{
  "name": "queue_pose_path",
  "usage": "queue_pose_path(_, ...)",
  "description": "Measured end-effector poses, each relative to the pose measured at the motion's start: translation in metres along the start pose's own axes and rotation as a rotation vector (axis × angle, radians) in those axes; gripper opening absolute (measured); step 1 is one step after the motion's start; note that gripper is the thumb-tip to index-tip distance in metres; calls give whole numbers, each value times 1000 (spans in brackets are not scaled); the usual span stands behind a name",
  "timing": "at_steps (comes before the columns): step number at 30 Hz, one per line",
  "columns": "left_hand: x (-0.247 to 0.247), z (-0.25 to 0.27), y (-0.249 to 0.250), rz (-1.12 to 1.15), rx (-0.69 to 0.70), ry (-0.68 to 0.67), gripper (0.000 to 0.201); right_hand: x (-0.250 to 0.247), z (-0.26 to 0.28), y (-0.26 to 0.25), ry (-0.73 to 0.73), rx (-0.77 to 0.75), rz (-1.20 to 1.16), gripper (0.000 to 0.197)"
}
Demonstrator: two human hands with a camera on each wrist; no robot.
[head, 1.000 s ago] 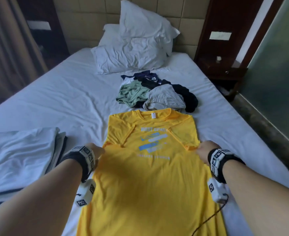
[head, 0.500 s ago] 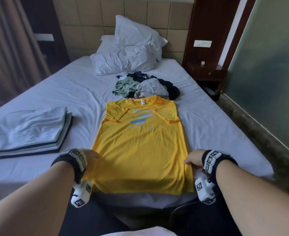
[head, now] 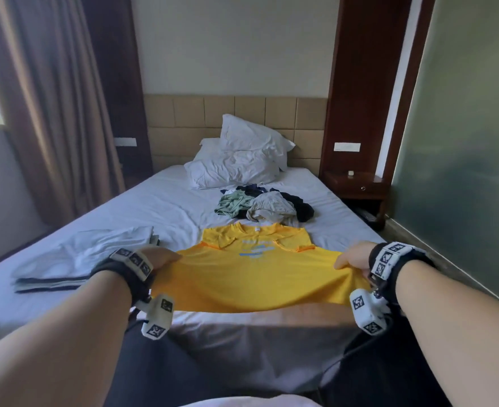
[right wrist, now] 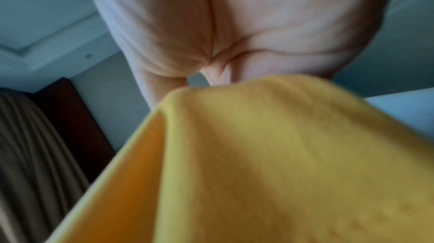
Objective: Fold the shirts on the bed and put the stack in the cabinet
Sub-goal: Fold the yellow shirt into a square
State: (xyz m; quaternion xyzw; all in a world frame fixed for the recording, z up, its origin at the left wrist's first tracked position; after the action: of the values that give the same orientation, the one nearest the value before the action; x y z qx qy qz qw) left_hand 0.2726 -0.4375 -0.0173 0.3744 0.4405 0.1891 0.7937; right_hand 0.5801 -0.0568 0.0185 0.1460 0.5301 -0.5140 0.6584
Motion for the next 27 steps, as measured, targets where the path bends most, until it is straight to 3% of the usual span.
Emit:
queue_pose_path(2, -20, -38, -18, 63, 30, 4, 72, -10, 15, -5, -15, -64, 50, 56)
queue_pose_path(4, -24, -18, -17, 138, -18, -69, 84, -21, 30, -4, -31, -68, 65, 36)
queue_pose_path(5, -24, -10, -17, 218, -49, -98, 71, -26, 35, -2, -40, -82, 75, 26)
queue_pose_path(6, -24, 11, -9, 237, -59, -103, 52, -34, 38, -1, -31, -101, 67, 28)
queue_pose_path(7, -24, 36, 2, 241, -52, -128, 38, -45, 34, 2, -6, -105, 43, 41)
queue_pose_path(9, -30, 64, 13, 221, -30, -116, 35, -72, 1, 14, 38, -177, -109, 86)
queue_pose_path(10, -29, 75, 19, 312, -21, -135, 34, -77, 7, 15, 28, -183, -172, 92)
queue_pose_path(15, -22, 89, 42, 601, 156, -166, 33, -74, 71, -6, 39, -276, -447, 15)
queue_pose_path(18, -14, 80, 38, 747, 142, -175, 18, -61, 53, 2, 21, -240, -627, 30)
queue_pose_path(22, 11, 56, 27, 964, 115, -78, 8, -39, 28, 5, 25, -196, -893, 12)
queue_pose_path(24, 26, 36, 21, 1026, 118, 16, 12, -24, 9, 9, 24, -173, -1010, 9)
queue_pose_path(27, 54, 1, -3, 1050, 6, 67, 19, 6, -19, 12, -42, -115, -1171, 19)
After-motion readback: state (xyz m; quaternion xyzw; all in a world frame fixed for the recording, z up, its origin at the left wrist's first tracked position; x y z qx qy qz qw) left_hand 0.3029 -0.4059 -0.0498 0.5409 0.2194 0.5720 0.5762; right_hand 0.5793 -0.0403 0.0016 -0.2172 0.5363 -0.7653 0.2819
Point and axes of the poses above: each hand's wrist, its own z-axis away from the middle knuckle, its own x-axis out of the palm, y = z × x, the point moved 6 cm from there along -z, towards the middle knuckle, and after that the axes turned 7 degrees about -y, right-handed, at the moved point
